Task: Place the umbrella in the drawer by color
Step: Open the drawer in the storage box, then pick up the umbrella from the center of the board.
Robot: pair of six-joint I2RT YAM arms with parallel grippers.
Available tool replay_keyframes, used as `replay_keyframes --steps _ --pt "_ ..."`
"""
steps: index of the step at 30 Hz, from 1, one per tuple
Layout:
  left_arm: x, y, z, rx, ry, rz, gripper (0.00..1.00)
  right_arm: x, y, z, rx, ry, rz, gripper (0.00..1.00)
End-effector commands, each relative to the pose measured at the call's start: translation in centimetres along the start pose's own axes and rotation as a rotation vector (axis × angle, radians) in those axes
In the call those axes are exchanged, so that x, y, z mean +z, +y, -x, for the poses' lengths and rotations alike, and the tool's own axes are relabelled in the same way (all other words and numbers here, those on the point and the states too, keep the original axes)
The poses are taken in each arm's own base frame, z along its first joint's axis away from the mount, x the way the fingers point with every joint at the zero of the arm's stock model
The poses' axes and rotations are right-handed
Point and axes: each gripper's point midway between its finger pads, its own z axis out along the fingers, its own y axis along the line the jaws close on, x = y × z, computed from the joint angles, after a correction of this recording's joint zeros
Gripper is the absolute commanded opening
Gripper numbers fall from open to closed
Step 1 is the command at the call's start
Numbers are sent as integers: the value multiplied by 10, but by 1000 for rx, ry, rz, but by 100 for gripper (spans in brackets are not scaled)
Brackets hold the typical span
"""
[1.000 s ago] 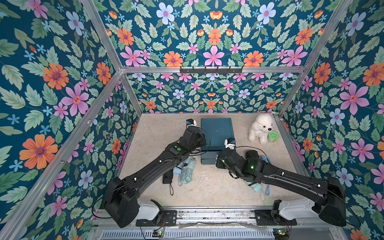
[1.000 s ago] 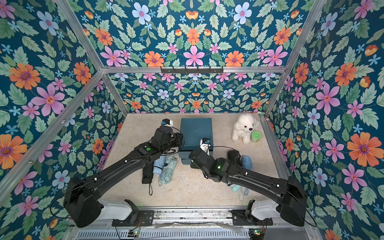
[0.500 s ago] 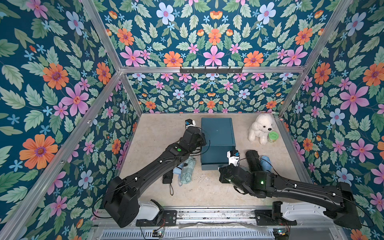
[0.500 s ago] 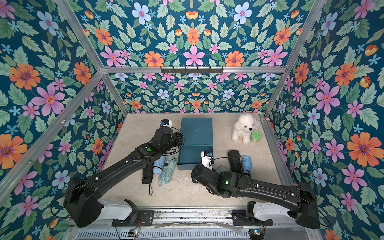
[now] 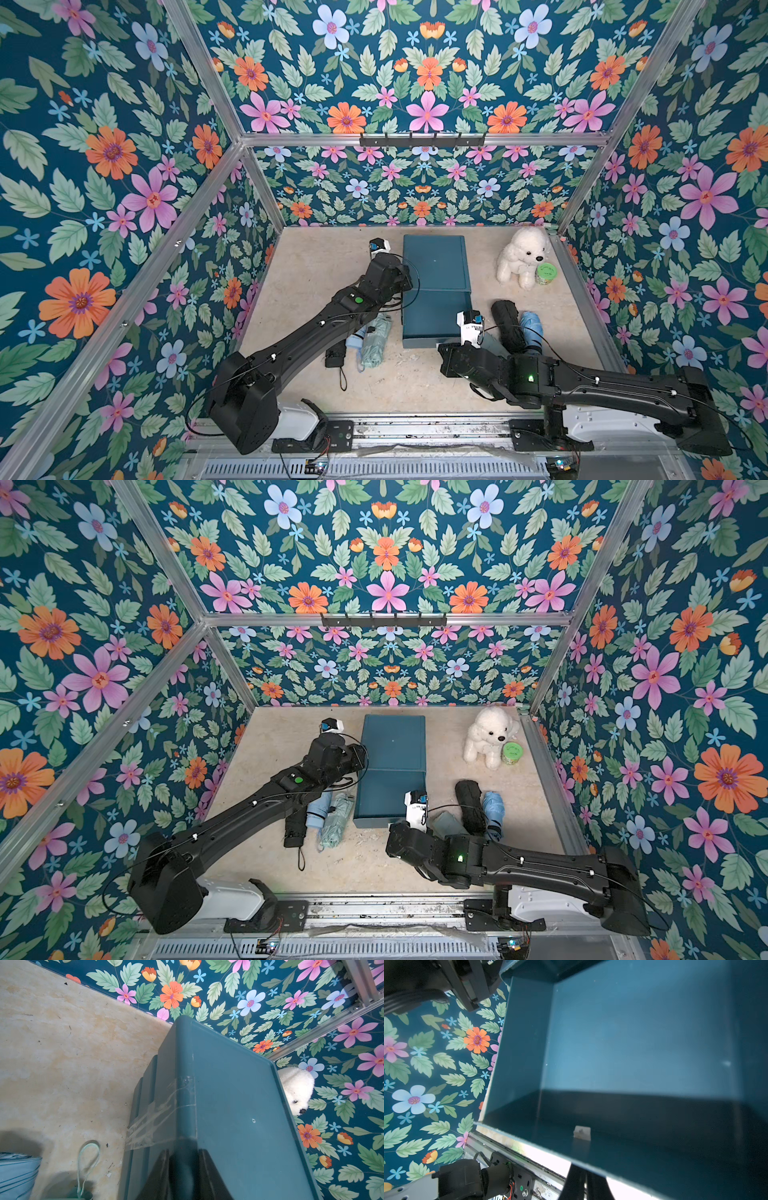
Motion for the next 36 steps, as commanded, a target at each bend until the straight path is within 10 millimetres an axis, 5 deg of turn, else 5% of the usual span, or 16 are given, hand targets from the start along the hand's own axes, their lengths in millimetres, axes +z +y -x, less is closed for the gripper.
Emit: replay_keyframes --steps 1,8,11,14,20,27,31,36 --pt "0 51 -55 53 211 188 28 0 0 -8 -23 17 0 0" --pt "-1 49 -57 43 214 172 28 -1 -4 -8 -32 10 -17 2" --pt "-4 49 -54 43 205 172 29 -8 -10 -4 -42 1 -45 44" --pt "-11 46 -44 59 184 174 33 -24 -10 12 -39 -35 -42 58" --pt "-30 24 -10 94 117 131 38 -69 -19 61 -53 -154 -125 60" --pt "-50 1 15 91 63 56 42 -75 -106 119 105 -185 -429 60" --pt "-50 3 13 99 65 61 44 -76 -131 124 131 -237 -511 63" --pt "-42 3 -1 92 103 25 51 -40 -158 92 186 -92 -474 60"
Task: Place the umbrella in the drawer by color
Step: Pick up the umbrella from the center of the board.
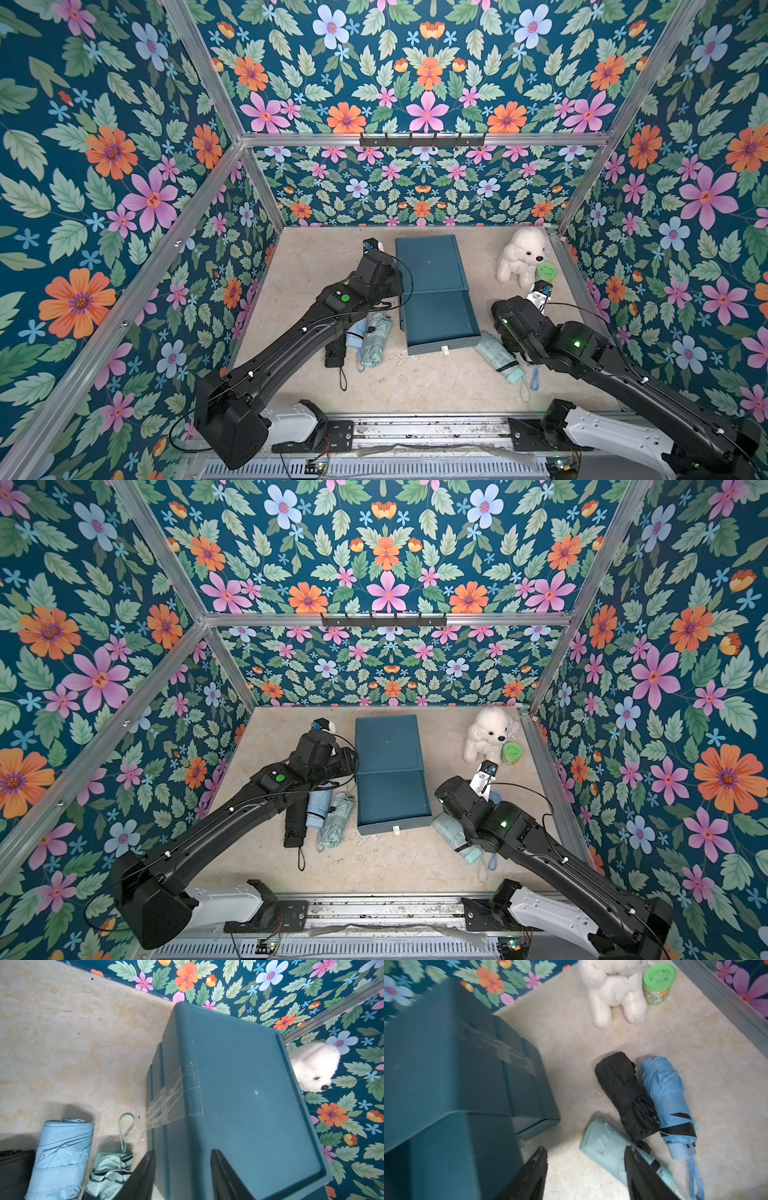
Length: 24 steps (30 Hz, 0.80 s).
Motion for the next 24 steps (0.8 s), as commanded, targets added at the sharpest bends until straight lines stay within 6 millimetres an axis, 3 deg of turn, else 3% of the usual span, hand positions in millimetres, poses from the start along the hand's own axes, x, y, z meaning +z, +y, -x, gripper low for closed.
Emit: replay_keyframes --steps 1,4,11,20,24 --pt "5 -5 -5 0 16 -43 52 18 8 -27 -9 130 93 55" --pt "9 -11 -8 5 29 -83 54 21 25 -38 -6 171 203 47" --pt "17 -9 -3 18 23 -73 53 14 54 -30 -38 197 267 29" --pt "24 -6 -1 17 30 -63 52 -6 83 -42 -72 205 393 27" --pt "24 -5 1 16 28 -65 52 -6 88 -51 -89 222 399 27"
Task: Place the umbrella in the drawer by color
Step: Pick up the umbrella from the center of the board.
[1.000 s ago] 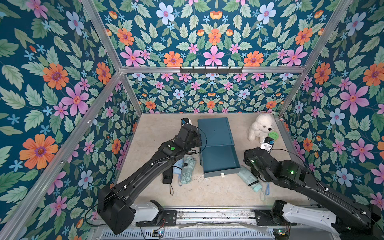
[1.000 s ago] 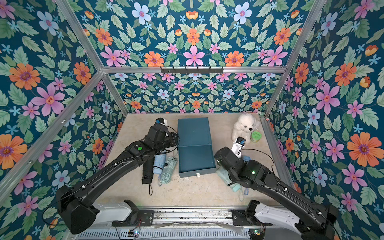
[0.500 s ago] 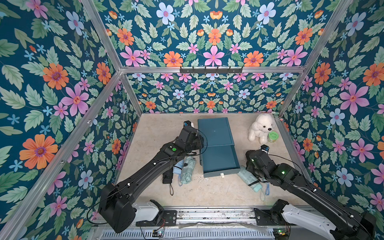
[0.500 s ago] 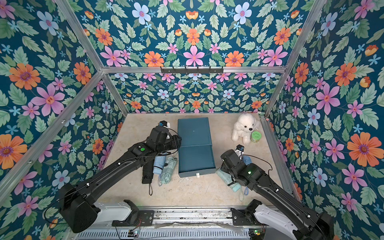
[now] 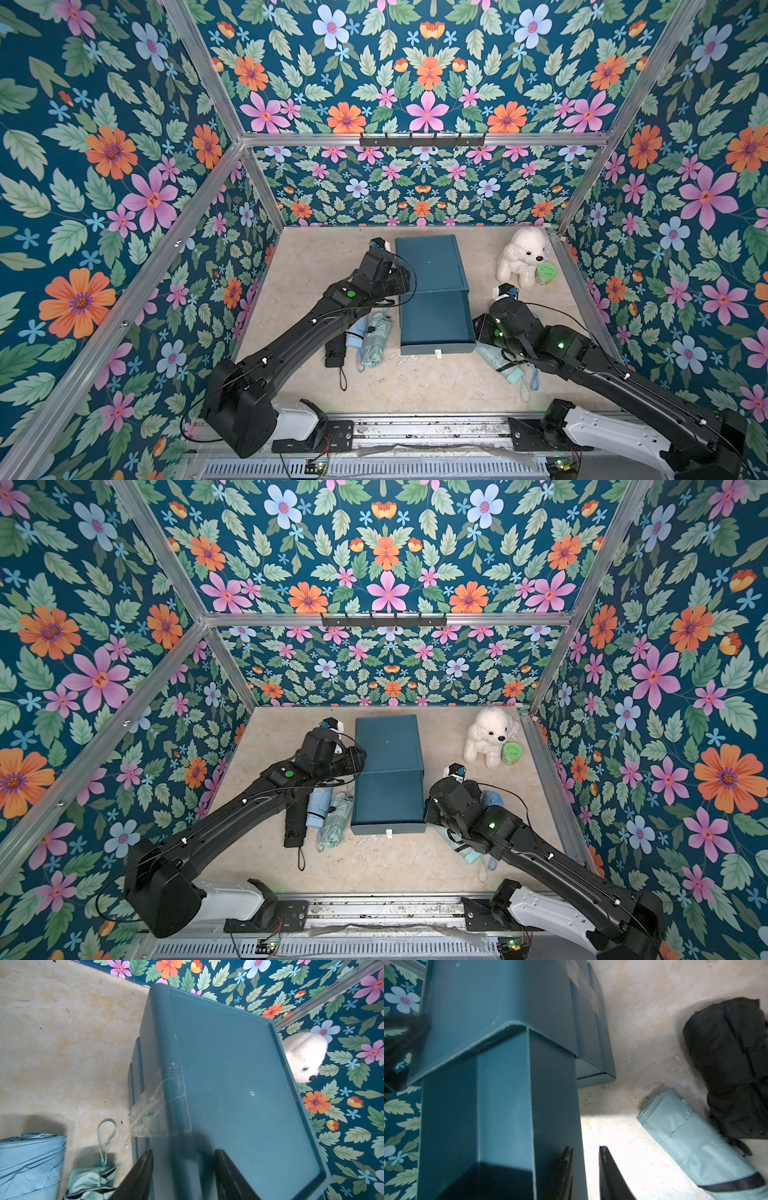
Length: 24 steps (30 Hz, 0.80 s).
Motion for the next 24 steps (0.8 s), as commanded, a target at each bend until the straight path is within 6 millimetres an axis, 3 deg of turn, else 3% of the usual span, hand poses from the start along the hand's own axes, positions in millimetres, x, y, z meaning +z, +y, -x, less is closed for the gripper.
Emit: replay_keyframes --steps 1,4,9,13,16,20,24 --pt "1 4 0 13 5 17 52 2 8 3 8 -14 20 27" --pt "1 3 1 13 5 12 52 0 -10 6 20 -38 -70 29" --pt "-3 1 3 13 -1 7 52 -15 -55 16 59 -96 -241 48" --pt "-12 -2 9 18 -20 -5 53 -13 -99 8 108 -70 -349 63" --pt "-22 -4 16 22 -42 -7 54 -3 -125 -2 135 -43 -412 65" --pt "-33 -5 20 23 -59 -17 55 13 -141 -11 152 -17 -427 65" --pt "-41 -5 18 21 -64 -28 56 23 -144 3 170 -35 -427 65"
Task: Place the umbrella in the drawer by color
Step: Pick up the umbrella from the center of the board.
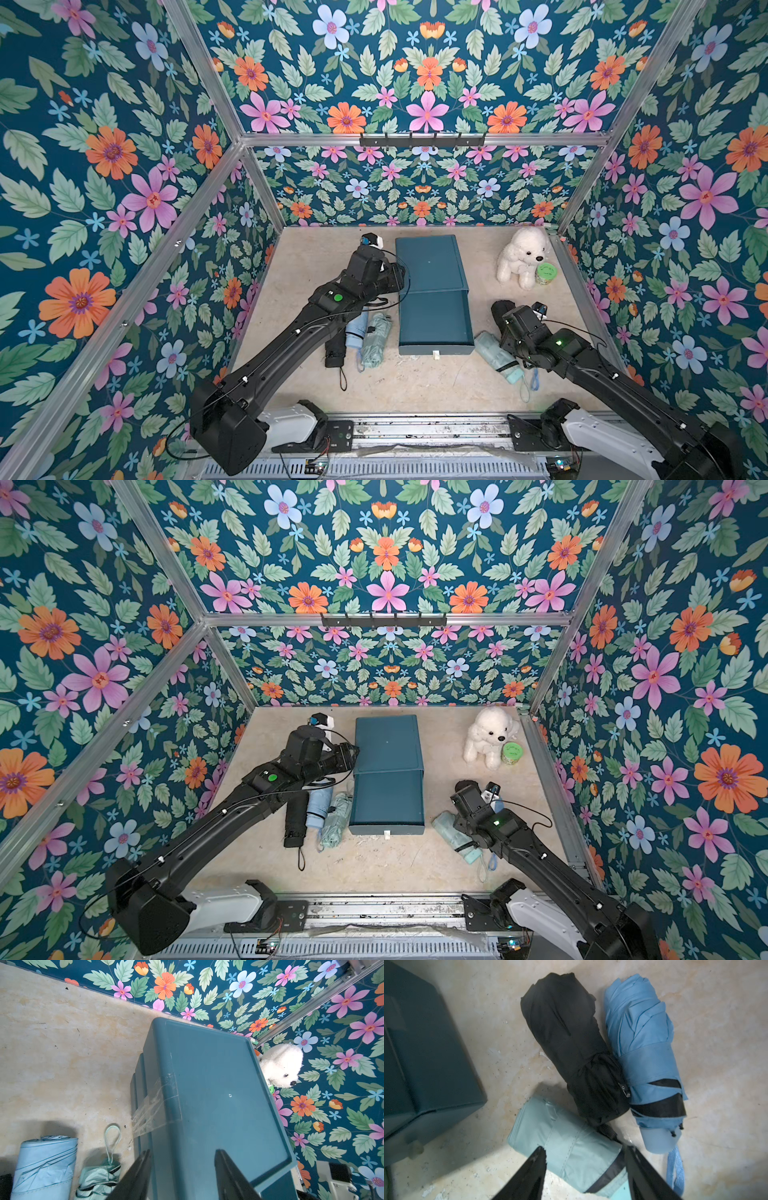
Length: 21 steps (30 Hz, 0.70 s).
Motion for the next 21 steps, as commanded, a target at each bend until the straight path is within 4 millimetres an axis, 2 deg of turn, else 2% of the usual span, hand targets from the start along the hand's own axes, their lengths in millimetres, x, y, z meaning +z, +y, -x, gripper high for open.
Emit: replay_keyframes --steps 1,6,14,15,19,21 --pt "-4 2 -2 8 0 0 56 7 13 16 0 -33 41 65" --pt "-3 2 -8 8 14 -15 58 37 10 28 12 -14 14 60" --pt "-2 5 -14 7 22 -16 59 65 1 22 -22 9 -58 49" --pt "-2 6 -15 7 25 -16 59 68 -1 21 -26 11 -73 44" --pt "-1 8 -18 3 27 -16 58 72 -3 21 -39 7 -92 10" --pt "-2 9 -19 3 25 -14 58 69 -2 24 -37 2 -88 0"
